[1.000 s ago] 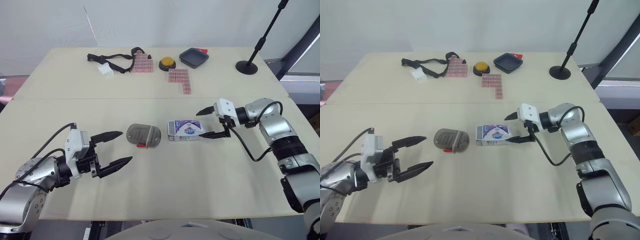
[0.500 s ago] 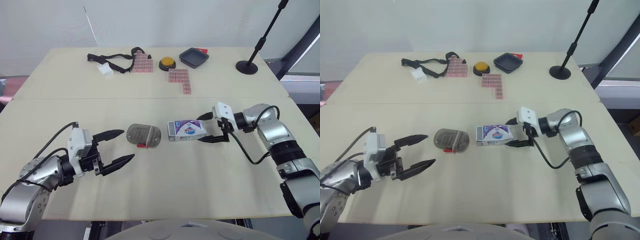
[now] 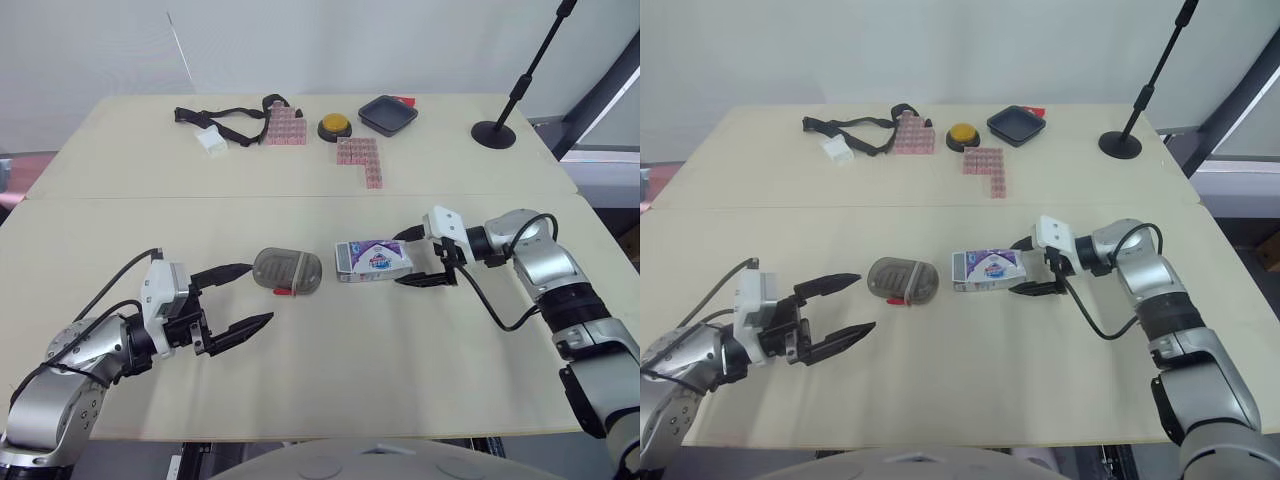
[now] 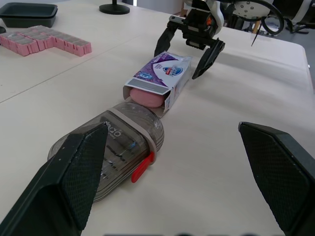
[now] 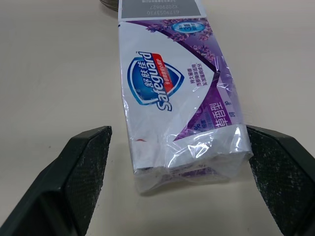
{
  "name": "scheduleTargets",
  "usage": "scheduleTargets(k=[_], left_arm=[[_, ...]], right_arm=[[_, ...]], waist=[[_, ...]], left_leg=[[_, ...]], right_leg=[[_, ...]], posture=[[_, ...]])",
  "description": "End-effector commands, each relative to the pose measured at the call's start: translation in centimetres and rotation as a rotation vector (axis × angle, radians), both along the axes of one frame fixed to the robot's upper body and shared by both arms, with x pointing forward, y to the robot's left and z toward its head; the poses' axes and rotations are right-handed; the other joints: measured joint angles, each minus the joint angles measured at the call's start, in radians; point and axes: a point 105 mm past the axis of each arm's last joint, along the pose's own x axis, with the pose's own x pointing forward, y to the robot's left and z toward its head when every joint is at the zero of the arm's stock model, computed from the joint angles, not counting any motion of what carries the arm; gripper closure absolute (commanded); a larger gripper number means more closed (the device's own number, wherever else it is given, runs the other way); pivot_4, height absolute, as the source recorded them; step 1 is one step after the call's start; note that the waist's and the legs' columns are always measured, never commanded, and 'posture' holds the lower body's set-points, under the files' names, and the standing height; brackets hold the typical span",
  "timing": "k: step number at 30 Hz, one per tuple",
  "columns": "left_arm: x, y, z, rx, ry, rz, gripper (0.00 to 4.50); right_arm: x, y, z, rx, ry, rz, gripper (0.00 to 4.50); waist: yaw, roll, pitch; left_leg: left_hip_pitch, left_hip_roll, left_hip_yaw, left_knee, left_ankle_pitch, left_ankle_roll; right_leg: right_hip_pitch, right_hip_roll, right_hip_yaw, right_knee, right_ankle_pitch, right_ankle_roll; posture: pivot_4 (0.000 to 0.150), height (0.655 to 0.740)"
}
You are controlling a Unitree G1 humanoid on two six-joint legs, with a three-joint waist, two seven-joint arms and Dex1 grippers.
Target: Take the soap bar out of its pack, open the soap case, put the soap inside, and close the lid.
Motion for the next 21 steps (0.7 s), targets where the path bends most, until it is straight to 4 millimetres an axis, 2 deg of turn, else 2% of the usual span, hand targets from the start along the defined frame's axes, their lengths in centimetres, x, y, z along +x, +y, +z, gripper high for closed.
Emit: scheduleTargets(k=[1,8,17,21], left_arm=[[-0.4,-0.4,0.8,0.022,-0.055,-0.033,0.0],[-0.3,-0.4,0.8,0.018,-0.055,-0.028,0.0],[0.1,-0.2,0.8,0.017,-0.056,-0.016,0.0],[0.4,-0.1,0.9,0.018,-0.06,-0.009,0.0]], right_arm=[[0.0,0.2,0.2,0.002,-0.022,0.006,0.29],[-0.2,0.3,0.0,0.008,-0.028,0.005,2.51],[-0.6,0.2,0.0,0.005,-0.038,0.007,2.51],[-0.4,-0.2,1.2,-0.012,-0.063,0.001,2.51]], waist=[[0.0,0.0,0.0],[0.0,0.0,0.0],[-0.004,0.0,0.0],[-0.003,0.001,0.0]], left_leg=[[0.0,0.0,0.0,0.0,0.0,0.0],[0.0,0.0,0.0,-0.001,0.0,0.0],[0.002,0.0,0.0,-0.007,0.002,-0.002],[0.002,0.0,0.0,-0.008,0.002,-0.003]], right_leg=[[0.0,0.0,0.0,0.0,0.0,0.0],[0.0,0.0,0.0,-0.001,0.0,0.0],[0.001,0.0,0.0,-0.004,0.0,0.0],[0.001,0.001,0.0,-0.005,0.0,0.0]], posture=[[0.15,0.74],[0.15,0.74],[0.15,0.74],[0.15,0.74]])
